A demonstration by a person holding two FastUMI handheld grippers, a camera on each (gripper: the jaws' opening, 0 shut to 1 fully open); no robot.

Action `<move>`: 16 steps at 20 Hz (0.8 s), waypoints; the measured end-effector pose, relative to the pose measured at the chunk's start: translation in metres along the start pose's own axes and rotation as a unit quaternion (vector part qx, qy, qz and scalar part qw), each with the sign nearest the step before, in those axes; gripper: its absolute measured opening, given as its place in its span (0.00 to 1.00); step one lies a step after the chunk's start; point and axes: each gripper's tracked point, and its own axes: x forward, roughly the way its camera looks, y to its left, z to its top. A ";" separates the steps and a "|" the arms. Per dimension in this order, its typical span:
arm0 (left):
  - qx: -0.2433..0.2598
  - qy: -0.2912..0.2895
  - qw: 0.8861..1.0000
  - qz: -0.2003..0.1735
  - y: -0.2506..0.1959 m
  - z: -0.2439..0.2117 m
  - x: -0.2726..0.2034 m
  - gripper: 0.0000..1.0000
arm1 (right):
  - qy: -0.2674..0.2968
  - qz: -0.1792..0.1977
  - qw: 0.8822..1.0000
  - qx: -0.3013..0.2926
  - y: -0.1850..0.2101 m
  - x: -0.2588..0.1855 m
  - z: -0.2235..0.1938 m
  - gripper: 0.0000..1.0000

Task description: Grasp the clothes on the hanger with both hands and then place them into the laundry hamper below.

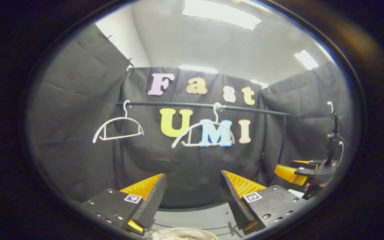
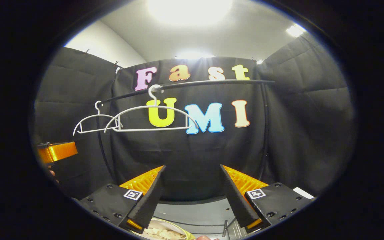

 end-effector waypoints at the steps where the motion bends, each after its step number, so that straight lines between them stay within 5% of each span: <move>1: 0.000 -0.011 1.000 0.008 0.000 0.008 -0.003 0.94 | -0.011 -0.003 1.000 0.004 -0.011 -0.003 0.007 0.93; 11: -0.050 -0.036 0.992 0.112 -0.020 0.007 -0.005 0.94 | -0.020 -0.061 0.997 0.046 -0.133 -0.005 0.007 0.98; 16: -0.055 -0.027 0.988 0.139 -0.031 -0.008 -0.016 0.94 | -0.009 -0.052 0.997 0.057 -0.146 0.003 -0.008 0.98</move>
